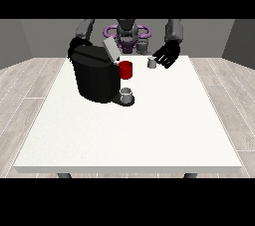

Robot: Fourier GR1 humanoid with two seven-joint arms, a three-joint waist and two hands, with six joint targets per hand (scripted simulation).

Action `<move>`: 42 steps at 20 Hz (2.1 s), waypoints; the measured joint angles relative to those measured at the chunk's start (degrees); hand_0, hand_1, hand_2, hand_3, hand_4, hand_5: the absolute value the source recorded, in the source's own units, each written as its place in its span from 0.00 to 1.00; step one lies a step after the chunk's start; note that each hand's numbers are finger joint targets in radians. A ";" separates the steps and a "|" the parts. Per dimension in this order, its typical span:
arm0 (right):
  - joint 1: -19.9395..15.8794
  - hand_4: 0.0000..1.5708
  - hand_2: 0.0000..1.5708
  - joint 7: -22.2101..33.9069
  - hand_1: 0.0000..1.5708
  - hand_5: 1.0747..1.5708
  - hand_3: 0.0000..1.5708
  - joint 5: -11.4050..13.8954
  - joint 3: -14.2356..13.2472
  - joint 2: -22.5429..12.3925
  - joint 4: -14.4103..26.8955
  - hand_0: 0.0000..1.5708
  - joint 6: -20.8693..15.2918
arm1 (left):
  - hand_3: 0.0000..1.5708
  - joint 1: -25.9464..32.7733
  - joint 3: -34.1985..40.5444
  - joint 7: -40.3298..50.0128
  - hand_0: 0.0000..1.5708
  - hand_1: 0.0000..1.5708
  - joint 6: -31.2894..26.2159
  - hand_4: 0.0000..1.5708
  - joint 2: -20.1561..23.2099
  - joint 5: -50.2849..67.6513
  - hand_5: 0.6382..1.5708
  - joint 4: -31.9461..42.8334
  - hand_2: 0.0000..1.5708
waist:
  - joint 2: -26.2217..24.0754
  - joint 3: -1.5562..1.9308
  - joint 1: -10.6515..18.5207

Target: Insert the coffee pod into the coffee machine and close the lid

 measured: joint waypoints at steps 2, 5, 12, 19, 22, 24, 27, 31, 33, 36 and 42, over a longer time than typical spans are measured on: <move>-0.48 0.32 0.00 0.56 0.00 1.00 0.00 -0.24 0.04 -0.36 -0.45 0.00 0.46 | 0.82 -1.21 0.72 0.08 0.79 0.79 -1.37 0.36 1.06 0.20 1.00 0.08 0.84 | 0.32 -0.01 -0.56; -0.10 0.32 0.00 0.47 0.00 1.00 0.00 0.25 1.63 0.41 -1.31 0.00 -0.56 | 0.82 -3.20 1.53 0.49 0.81 0.81 -2.15 0.35 1.86 0.23 1.00 0.02 0.85 | 0.72 -0.02 -1.59; -1.12 0.32 0.00 0.31 0.00 1.00 0.00 0.65 2.59 0.42 -2.86 0.00 -0.57 | 0.79 -9.94 4.00 2.53 0.81 0.81 -4.39 0.33 5.16 0.61 1.00 0.00 0.83 | 2.57 -0.01 -4.30; -3.48 0.34 0.00 2.92 0.00 1.00 0.00 1.61 3.52 0.41 -5.06 0.00 -1.34 | 0.80 -16.01 6.16 5.77 0.80 0.80 -5.70 0.33 6.32 1.32 1.00 0.95 0.84 | 4.36 0.00 -7.24; -4.34 0.31 0.00 2.87 0.00 1.00 0.00 1.70 2.94 -0.33 -5.48 0.00 -1.35 | 0.80 -17.25 6.25 5.67 0.82 0.82 -5.77 0.33 6.41 1.08 1.00 0.97 0.85 | 5.52 0.00 -7.67; -4.59 0.31 0.00 2.52 0.00 1.00 0.00 1.93 2.93 -0.09 -5.52 0.00 -1.79 | 0.78 -18.51 6.31 6.07 0.82 0.82 -5.40 0.32 6.74 0.65 1.00 1.00 0.83 | 6.47 0.00 -8.14; -4.95 0.33 0.00 2.99 0.00 1.00 0.00 2.13 3.01 0.23 -5.89 0.00 -2.34 | 0.79 -19.42 5.95 7.17 0.81 0.81 -4.96 0.31 6.00 -0.06 1.00 1.21 0.83 | 6.51 0.01 -8.57; -5.61 0.33 0.00 3.35 0.00 1.00 0.00 2.70 3.27 0.94 -6.73 0.00 -3.73 | 0.78 -20.18 6.26 6.57 0.82 0.82 -4.91 0.32 6.05 -0.18 1.00 1.92 0.84 | 8.07 0.00 -8.91; -5.49 0.34 0.00 2.80 0.00 1.00 0.00 2.53 3.02 0.94 -6.17 0.00 -3.60 | 0.78 -20.72 6.01 7.41 0.83 0.83 -4.61 0.32 5.27 -0.53 1.00 1.86 0.84 | 8.23 0.00 -8.87; -5.18 0.32 0.00 2.78 0.00 1.00 0.00 2.05 2.75 0.70 -6.62 0.00 -3.14 | 0.78 -19.80 5.58 6.86 0.81 0.81 -4.27 0.33 4.53 -1.02 1.00 2.17 0.83 | 8.11 0.01 -8.71; -5.15 0.34 0.00 2.89 0.00 1.00 0.00 1.08 1.87 -0.03 -6.90 0.00 -2.25 | 0.75 -20.40 5.70 6.33 0.75 0.75 -5.18 0.31 4.51 -1.15 1.00 2.57 0.80 | 8.29 0.01 -8.65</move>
